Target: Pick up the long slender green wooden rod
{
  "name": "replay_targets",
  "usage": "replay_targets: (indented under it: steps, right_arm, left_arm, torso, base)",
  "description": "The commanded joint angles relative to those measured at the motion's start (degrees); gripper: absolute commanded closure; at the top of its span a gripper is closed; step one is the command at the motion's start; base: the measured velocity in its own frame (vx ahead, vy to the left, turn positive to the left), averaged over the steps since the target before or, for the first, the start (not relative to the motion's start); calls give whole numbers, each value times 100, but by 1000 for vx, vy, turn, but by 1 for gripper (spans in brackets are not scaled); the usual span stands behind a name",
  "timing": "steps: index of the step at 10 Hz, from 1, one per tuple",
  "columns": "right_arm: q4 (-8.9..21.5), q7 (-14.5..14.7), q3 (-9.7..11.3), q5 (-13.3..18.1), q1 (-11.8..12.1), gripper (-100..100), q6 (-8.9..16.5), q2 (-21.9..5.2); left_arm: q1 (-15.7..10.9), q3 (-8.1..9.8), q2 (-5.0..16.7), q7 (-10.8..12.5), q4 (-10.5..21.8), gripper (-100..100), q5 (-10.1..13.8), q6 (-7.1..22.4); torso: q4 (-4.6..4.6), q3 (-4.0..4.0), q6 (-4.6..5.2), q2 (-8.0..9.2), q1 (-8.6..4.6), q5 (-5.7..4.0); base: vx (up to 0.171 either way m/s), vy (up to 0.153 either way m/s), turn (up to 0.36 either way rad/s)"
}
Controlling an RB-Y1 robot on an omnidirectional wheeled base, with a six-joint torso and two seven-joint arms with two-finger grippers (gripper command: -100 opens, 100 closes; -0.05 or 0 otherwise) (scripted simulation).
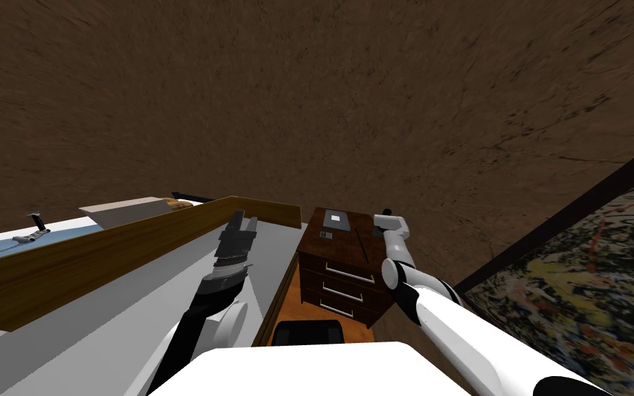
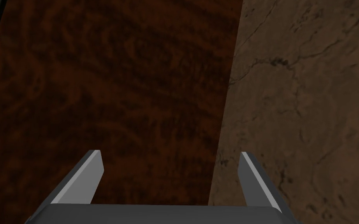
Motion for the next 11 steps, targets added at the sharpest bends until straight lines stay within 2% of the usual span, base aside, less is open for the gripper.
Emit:
replay_targets:
  steps: [1, 2, 3, 4, 5, 6, 7, 8, 9, 10, 11]
  right_arm:
    - [286, -286, -175, 20, -286, -100, 229, -33]
    - [442, -287, -175, 20, -288, -100, 229, -33]
    - [672, -534, -339, 39, -534, -100, 451, -43]
    - [799, -557, -339, 39, -534, -100, 469, -43]
    - [799, -557, -339, 39, -534, -100, 469, -43]
    - [1046, -811, -495, 55, -760, -100, 690, -49]
    - [1139, -811, -495, 55, -760, -100, 690, -49]
    - [1338, -1042, -640, 69, -964, -100, 889, -52]
    - [1458, -1047, -640, 69, -964, -100, 889, -52]
    - [1595, -1262, -773, 81, -1143, -100, 1066, -51]
    - [1752, -1262, -773, 81, -1143, -100, 1066, -51]
  left_arm:
    - [0, 0, 0, 0, 0, 0, 0, 0]
    - [0, 0, 0, 0, 0, 0, 0, 0]
    - [0, 0, 0, 0, 0, 0, 0, 0]
    - [0, 0, 0, 0, 0, 0, 0, 0]
    - [0, 0, 0, 0, 0, 0, 0, 0]
    - [0, 0, 0, 0, 0, 0, 0, 0]
    - [0, 0, 0, 0, 0, 0, 0, 0]
    - [0, 0, 0, 0, 0, 0, 0, 0]
    - [0, 0, 0, 0, 0, 0, 0, 0]
    - [0, 0, 0, 0, 0, 0, 0, 0]
    - [0, 0, 0, 0, 0, 0, 0, 0]
  torso:
    - [0, 0, 0, 0, 0, 0]
    - [0, -1, -1, -3, 3, 1]
    - [-1, -3, 0, -4, 3, 0]
    - [-1, -4, -1, -9, 7, 2]
    - [-2, -5, -1, -8, 6, 1]
    - [-1, -2, 0, -3, 3, 1]
    - [0, -1, 0, -3, 3, 1]
    - [-1, -2, 0, -3, 3, 1]
    - [-1, -4, -1, -7, 5, 1]
    - [-2, -4, 0, -6, 4, 1]
    - [-1, -3, -1, -6, 5, 2]
  base:
    - [12, 6, -4]
    - [17, 8, 1]
    - [29, 13, -5]
    - [26, 12, 1]
    - [7, 5, 0]
    - [11, 5, -5]
    - [14, 6, -2]
    - [24, 10, -4]
    - [22, 8, 1]
    - [17, 10, -6]
    - [15, 5, -1]
